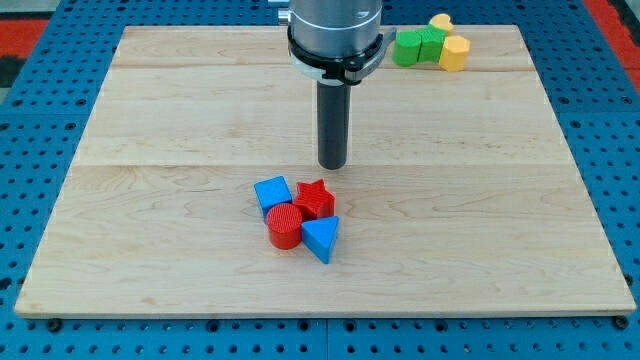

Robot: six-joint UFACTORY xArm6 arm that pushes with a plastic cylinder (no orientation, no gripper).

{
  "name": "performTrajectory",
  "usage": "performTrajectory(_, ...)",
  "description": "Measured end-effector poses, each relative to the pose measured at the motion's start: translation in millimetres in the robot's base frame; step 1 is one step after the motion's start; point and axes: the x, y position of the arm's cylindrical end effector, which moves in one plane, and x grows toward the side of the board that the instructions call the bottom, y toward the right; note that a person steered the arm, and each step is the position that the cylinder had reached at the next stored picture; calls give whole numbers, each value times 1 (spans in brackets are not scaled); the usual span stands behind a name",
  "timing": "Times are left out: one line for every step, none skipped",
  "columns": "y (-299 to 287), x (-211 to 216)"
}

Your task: Separate the yellow heart and green star

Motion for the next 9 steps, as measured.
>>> performTrajectory(0, 0)
performTrajectory(28, 0)
performTrajectory(134, -20)
performTrajectory(217, -60)
performTrajectory(246, -120)
performTrajectory(279, -178)
performTrajectory(251, -245)
performTrajectory(241, -250)
performTrajectory(167, -237)
